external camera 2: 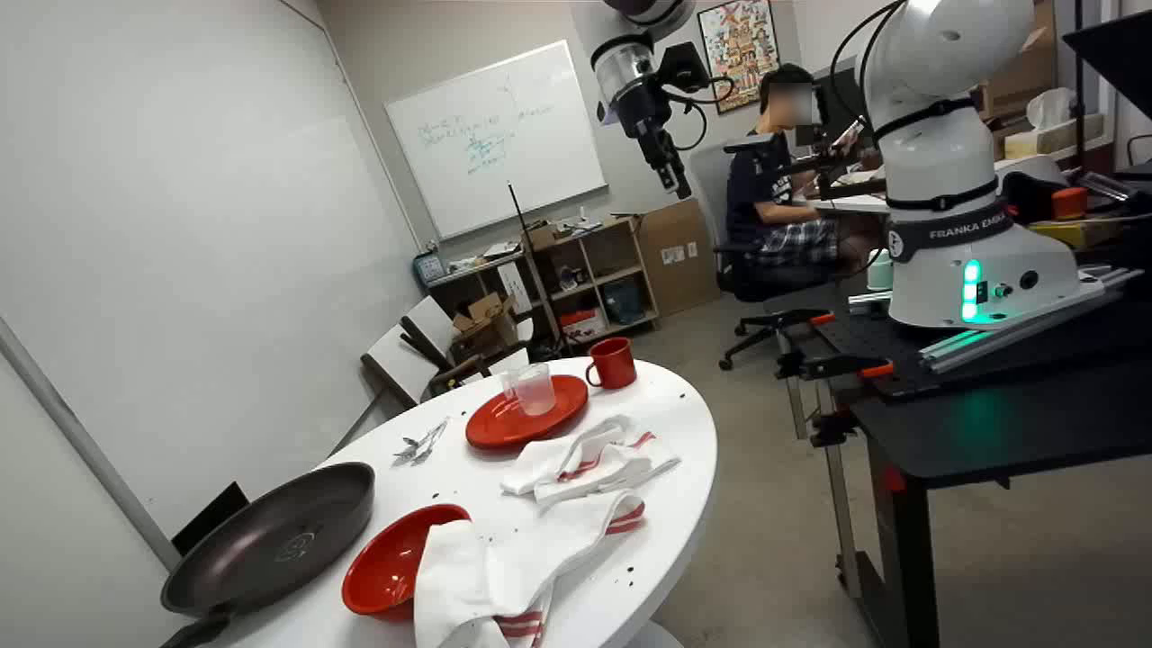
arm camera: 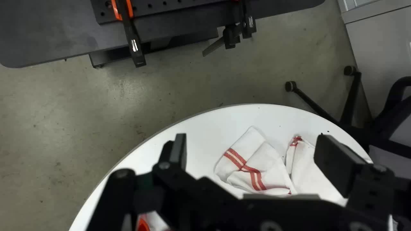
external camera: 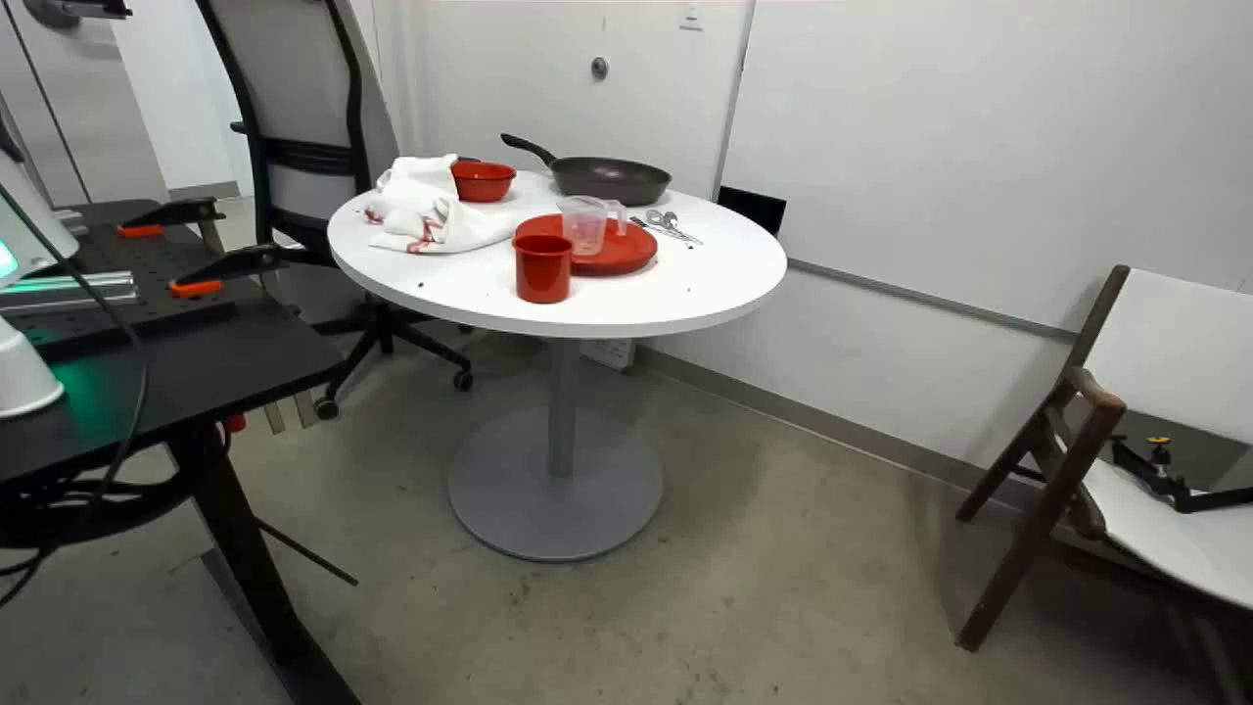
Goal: Pick up the red mug then set it down again
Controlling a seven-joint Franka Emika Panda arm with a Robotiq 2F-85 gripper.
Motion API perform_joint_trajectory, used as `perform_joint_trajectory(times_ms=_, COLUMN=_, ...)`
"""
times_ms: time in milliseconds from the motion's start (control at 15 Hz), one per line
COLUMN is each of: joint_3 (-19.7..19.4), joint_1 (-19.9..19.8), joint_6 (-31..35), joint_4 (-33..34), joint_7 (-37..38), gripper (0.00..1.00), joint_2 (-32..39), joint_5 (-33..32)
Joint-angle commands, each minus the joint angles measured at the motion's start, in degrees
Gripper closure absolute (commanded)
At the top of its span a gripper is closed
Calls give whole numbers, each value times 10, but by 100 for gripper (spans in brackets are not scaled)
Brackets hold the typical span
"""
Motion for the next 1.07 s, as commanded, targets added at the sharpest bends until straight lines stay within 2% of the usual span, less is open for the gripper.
perform_joint_trajectory(times_ms=0, joint_3=13, joint_1=-14, joint_6=-2, joint_4=1, joint_7=-6, gripper=0, joint_2=2, joint_5=6)
perform_joint_trajectory(times_ms=667, joint_3=13, joint_1=-14, joint_6=1, joint_4=3, joint_7=-7, gripper=0, joint_2=7, joint_5=4)
perform_joint_trajectory(times_ms=1000, joint_3=8, joint_1=-7, joint_6=30, joint_4=36, joint_7=-45, gripper=0, joint_2=85, joint_5=-3)
